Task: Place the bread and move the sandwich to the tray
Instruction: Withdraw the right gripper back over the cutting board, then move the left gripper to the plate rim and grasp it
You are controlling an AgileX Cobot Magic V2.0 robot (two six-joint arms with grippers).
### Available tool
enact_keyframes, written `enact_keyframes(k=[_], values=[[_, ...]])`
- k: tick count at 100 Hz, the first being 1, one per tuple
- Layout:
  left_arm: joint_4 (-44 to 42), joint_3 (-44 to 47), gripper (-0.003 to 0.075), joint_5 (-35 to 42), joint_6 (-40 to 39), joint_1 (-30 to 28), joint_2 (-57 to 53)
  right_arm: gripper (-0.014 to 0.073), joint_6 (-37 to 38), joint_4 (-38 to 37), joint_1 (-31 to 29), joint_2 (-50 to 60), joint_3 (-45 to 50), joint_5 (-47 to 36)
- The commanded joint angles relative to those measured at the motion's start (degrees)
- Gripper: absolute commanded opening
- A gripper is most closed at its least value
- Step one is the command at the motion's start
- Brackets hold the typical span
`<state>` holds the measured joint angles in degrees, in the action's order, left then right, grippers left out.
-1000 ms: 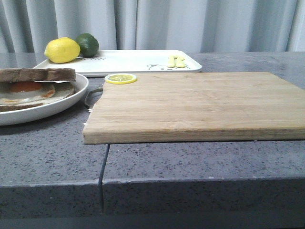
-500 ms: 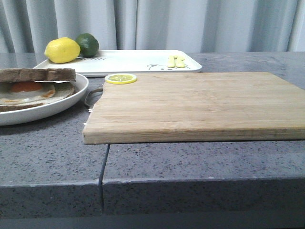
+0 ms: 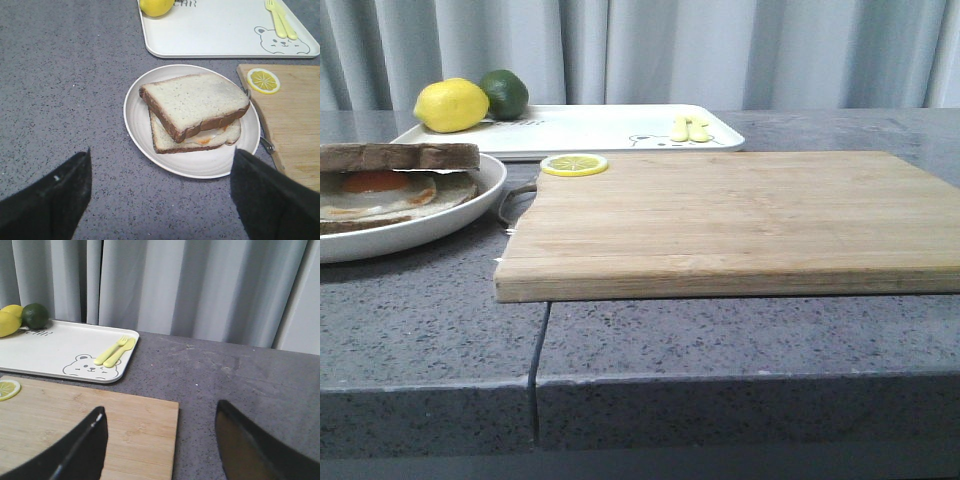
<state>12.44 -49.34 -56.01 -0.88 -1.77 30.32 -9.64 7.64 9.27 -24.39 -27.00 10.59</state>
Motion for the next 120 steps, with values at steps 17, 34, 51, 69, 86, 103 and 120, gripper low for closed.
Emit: enact_keyframes(k=[17,34,51,69,86,103,120], values=[[1.13,-1.76,0.0536,4.05,-0.08,0.06,0.78,0.0471,0.02,-0.45,-0.37,-0.11,-1.49,-4.58],[1.13,-1.76,0.0536,4.05,-0.08,0.06,0.78,0.0471,0.02,-0.45,-0.37,-0.11,-1.49,-4.58],[0.94,-1.76,0.0536,4.17,-0.08,0.06,0.78,0.0471,0.02,-0.45,-0.37,-0.11,-1.49,-4.58],[-2.85,-1.42,0.0536,6.47,-1.06,0.06,1.53,0.0471,0.02,-0.45,-0.37,-0.11,-1.49,-4.58],[-5.02,-0.95,0.0536,9.23,-4.96,0.06,5.92,0.0471,0.02,-0.45,-0.37,-0.11,-1.49,-4.58],[-4.91,-0.95,0.0536,11.1,-4.96,0.06,13.75,0.0471,0.02,-0.45,-0.37,-0.11,-1.49,-4.52],[-3.5,-0.95,0.0536,13.37,-5.1,0.06,22.1,0.0471,0.02,-0.45,-0.37,-0.11,-1.49,-4.52]])
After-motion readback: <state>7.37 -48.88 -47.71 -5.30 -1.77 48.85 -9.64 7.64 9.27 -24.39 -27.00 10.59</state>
